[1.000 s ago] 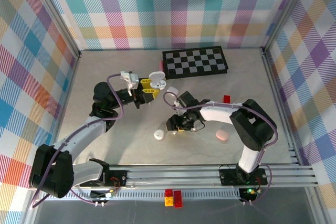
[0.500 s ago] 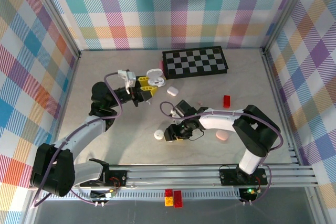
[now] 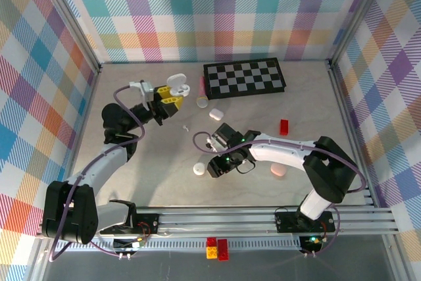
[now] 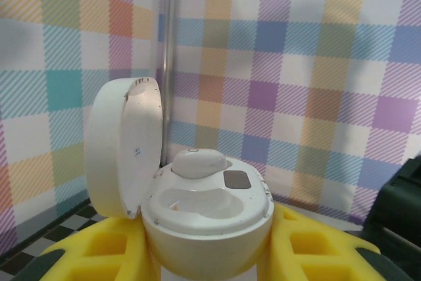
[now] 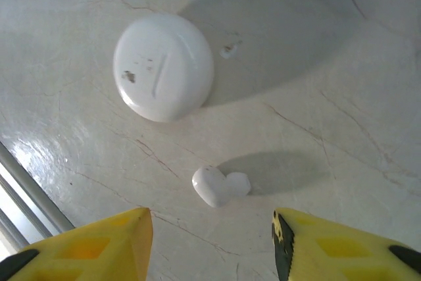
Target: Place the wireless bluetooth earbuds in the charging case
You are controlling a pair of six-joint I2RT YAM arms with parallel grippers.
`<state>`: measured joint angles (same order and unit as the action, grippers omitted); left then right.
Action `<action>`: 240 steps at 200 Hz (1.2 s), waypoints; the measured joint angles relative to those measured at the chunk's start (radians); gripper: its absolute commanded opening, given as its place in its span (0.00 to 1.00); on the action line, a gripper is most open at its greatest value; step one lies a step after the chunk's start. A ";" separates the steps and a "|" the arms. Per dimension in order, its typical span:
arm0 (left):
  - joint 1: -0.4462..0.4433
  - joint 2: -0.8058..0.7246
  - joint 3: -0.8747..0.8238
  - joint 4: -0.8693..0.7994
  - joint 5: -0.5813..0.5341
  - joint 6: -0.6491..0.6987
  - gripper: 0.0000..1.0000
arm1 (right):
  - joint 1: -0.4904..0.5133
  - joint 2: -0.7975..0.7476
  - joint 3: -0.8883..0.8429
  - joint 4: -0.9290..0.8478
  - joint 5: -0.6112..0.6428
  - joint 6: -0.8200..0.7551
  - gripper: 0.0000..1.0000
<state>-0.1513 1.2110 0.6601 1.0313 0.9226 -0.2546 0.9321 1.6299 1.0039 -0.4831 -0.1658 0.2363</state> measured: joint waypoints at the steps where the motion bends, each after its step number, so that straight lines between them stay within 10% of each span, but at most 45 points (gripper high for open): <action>1: 0.002 0.000 -0.001 0.002 0.000 -0.002 0.33 | 0.003 0.000 0.005 -0.005 0.005 -0.005 0.52; 100: 0.062 0.023 -0.003 0.122 0.000 -0.098 0.33 | 0.149 0.251 0.243 -0.190 0.256 -0.179 0.46; 240: 0.063 -0.035 -0.003 0.028 0.011 -0.062 0.33 | 0.151 0.319 0.309 -0.271 0.303 -0.214 0.25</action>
<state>-0.0879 1.1759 0.6567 1.0592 0.9337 -0.3168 1.0836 1.9484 1.3132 -0.7544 0.1375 0.0219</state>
